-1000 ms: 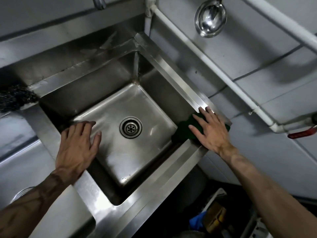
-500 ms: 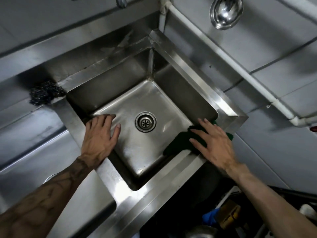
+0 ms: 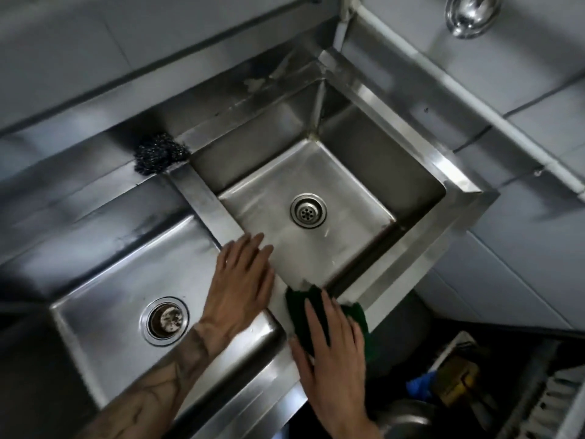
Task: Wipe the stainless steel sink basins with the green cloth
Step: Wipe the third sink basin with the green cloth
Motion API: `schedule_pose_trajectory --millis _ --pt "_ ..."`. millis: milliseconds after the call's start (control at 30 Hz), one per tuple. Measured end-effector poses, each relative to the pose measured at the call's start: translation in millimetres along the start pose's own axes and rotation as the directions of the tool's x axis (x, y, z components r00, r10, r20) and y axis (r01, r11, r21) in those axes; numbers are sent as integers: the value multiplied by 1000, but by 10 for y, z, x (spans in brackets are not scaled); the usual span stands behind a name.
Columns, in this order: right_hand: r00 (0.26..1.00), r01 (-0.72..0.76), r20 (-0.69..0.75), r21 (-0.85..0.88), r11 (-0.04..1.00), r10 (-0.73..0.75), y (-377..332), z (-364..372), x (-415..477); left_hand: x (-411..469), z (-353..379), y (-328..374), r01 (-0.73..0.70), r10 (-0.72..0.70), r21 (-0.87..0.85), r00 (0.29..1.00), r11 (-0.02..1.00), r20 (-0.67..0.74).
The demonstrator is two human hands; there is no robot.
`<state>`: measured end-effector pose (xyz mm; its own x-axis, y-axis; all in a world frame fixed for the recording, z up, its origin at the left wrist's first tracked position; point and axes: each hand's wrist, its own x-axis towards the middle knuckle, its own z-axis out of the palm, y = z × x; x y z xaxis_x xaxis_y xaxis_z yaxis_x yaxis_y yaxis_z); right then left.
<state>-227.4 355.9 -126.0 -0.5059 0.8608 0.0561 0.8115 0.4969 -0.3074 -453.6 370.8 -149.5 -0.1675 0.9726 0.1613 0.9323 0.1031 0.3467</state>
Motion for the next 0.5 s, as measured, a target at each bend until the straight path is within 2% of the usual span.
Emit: schedule_pose_trajectory --millis 167,267,367,500 --pt "998 60 -20 -50 997 -61 -35 102 -140 -395 -25 -14 -46 47 36 999 998 -20" --pt "991 135 33 -94 986 -132 -128 167 31 -346 -23 -137 33 -32 53 999 998 -25" --pt "987 149 73 -104 983 -142 -364 245 351 -193 -27 -343 109 -106 69 993 992 -46" --pt "983 167 76 20 986 -168 -772 489 1035 93 -151 -812 166 -149 124 980 978 -136"
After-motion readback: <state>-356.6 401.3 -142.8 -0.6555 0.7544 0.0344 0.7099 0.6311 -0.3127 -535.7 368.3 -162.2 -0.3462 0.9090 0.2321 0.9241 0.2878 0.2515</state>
